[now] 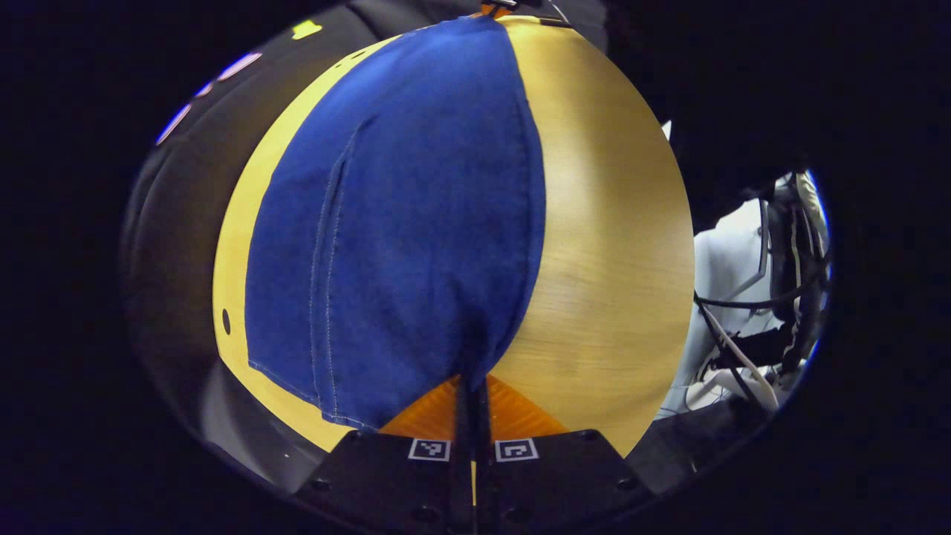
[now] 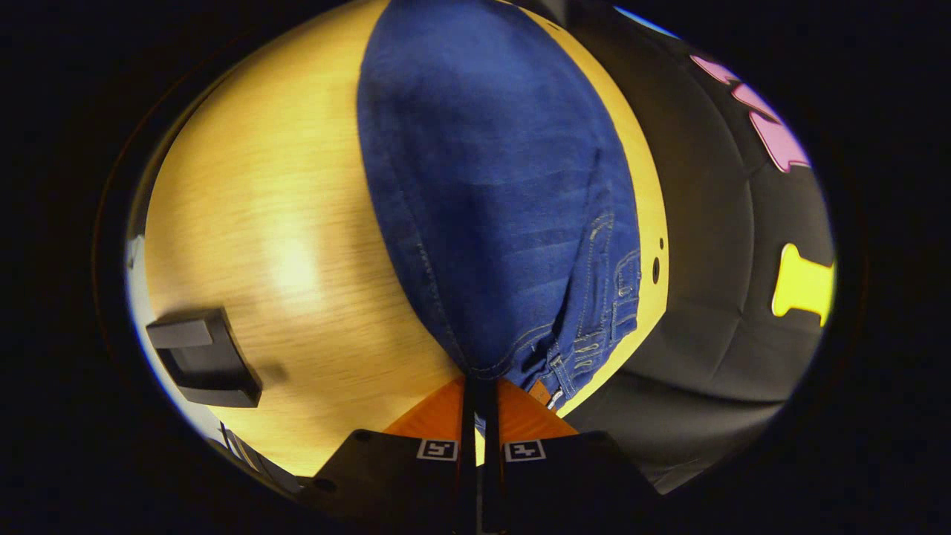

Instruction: Grasp the waist and the cuffs of the jeans and fold them to make the two legs overlap; first hold the waist and fold one-third of the jeans toward the cuffs, then hold the cuffs and fold the remaining one-third in the same direction to finish folding.

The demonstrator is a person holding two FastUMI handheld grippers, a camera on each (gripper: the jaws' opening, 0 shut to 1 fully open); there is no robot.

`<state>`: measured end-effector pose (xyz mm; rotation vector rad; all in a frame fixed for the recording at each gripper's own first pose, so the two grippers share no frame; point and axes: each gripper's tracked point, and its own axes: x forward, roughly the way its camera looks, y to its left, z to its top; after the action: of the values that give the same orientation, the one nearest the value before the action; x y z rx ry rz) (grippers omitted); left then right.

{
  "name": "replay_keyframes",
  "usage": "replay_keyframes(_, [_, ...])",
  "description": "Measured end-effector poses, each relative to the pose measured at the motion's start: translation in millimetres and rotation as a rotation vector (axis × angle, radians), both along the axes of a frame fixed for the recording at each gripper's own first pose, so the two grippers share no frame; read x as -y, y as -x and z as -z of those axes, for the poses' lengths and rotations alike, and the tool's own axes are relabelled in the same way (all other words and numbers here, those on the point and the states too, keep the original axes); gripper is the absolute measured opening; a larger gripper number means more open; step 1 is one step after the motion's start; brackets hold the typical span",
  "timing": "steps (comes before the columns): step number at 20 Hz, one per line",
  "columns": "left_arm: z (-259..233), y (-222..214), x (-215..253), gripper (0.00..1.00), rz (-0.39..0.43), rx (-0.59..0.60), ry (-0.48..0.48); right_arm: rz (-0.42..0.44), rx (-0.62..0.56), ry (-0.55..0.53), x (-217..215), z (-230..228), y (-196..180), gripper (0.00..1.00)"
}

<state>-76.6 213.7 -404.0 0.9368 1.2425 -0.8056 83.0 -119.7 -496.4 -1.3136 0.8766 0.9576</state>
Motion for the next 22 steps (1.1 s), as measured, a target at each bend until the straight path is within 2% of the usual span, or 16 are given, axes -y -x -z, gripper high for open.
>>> replay_keyframes(2, [-9.0,-9.0,0.6,0.07,-0.037,0.015,0.017,0.073,0.009,-0.044,-3.4,-13.9,-5.2,0.08])
replay_keyframes(5, [-18.9,-16.7,1.8,0.07,-0.105,0.023,0.057,0.309,-0.008,-0.170,-9.6,-36.1,-19.4,0.08])
replay_keyframes(7, [-37.9,-36.6,-4.9,0.07,-0.162,0.044,0.089,0.408,0.020,-0.261,-18.7,-62.3,-40.8,0.08])
replay_keyframes(9, [-51.5,-57.9,-9.2,0.07,-0.243,0.080,0.130,0.454,0.061,-0.319,-24.4,-89.6,-65.2,0.08])
replay_keyframes(12, [-73.7,-102.2,-17.4,0.07,-0.414,0.157,0.232,0.494,0.114,-0.374,-32.7,-118.4,-103.4,0.08])
replay_keyframes(15, [-87.3,-151.0,-39.2,0.06,-0.598,0.264,0.247,0.554,0.165,-0.446,-49.1,-134.0,-147.7,0.08])
replay_keyframes(19, [-85.7,-212.2,-60.3,0.06,-0.848,0.351,0.279,0.647,0.204,-0.501,-60.9,-125.2,-201.4,0.08])
replay_keyframes(22, [-65.2,-244.2,-81.4,0.06,-1.006,0.402,0.223,0.719,0.201,-0.472,-67.1,-86.6,-235.0,0.08])
